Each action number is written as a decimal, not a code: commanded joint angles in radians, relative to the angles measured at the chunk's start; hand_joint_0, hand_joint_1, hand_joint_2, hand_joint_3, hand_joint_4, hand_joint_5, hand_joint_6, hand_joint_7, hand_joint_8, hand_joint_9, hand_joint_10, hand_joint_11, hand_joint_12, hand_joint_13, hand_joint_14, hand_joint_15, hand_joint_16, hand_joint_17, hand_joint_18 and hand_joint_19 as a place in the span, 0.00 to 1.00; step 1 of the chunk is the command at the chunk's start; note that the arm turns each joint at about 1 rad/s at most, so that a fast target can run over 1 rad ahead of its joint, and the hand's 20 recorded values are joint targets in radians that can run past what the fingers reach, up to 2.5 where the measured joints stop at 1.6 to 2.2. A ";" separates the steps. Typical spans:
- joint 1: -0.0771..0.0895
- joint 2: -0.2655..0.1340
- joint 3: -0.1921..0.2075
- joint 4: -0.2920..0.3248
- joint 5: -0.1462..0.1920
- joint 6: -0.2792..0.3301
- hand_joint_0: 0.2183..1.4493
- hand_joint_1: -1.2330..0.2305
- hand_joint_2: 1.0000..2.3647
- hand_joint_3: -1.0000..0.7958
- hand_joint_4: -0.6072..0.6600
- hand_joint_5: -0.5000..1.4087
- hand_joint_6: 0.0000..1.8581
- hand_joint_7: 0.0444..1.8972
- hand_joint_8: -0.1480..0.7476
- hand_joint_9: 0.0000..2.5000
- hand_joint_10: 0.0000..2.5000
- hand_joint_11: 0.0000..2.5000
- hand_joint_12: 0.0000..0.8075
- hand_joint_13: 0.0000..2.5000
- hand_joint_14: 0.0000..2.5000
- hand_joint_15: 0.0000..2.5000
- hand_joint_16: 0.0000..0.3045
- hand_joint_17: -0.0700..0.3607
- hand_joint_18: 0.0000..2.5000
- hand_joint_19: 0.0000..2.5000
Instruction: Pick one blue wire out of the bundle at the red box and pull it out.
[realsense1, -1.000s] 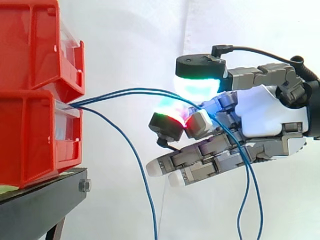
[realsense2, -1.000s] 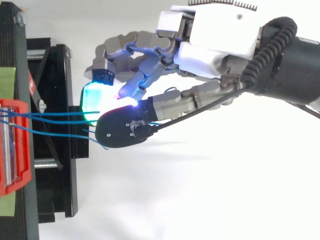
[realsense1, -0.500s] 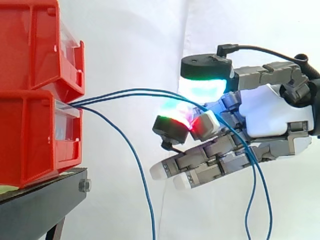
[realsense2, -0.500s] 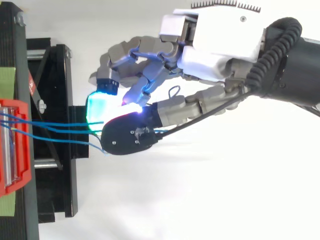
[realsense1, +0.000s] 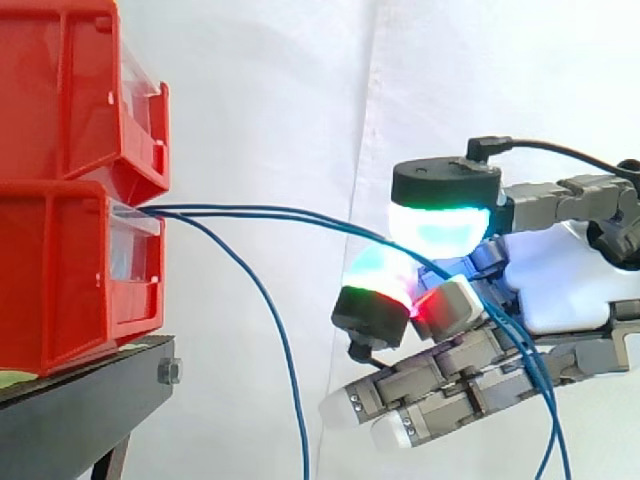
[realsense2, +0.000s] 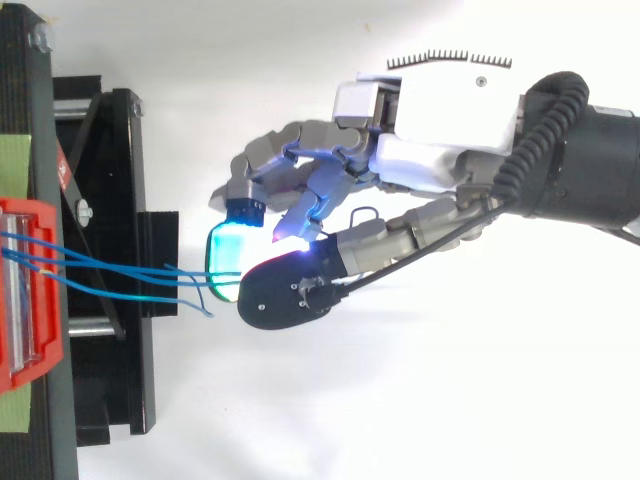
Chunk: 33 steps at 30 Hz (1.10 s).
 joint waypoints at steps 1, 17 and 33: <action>-0.001 0.000 -0.005 0.013 -0.026 0.066 0.27 0.34 0.02 0.59 0.77 0.20 0.43 0.57 0.59 0.38 0.01 0.41 0.60 0.10 0.00 0.04 0.26 0.58 0.10 0.09; -0.013 0.000 -0.005 -0.012 -0.054 0.216 0.25 0.38 0.00 0.55 0.75 0.19 0.45 0.54 0.60 0.37 0.01 0.41 0.60 0.08 0.00 0.05 0.26 0.58 0.07 0.12; -0.014 0.002 -0.005 -0.012 -0.051 0.190 0.23 0.40 0.01 0.40 0.70 0.20 0.38 0.62 0.54 0.35 0.01 0.40 0.53 0.08 0.00 0.04 0.22 0.51 0.06 0.12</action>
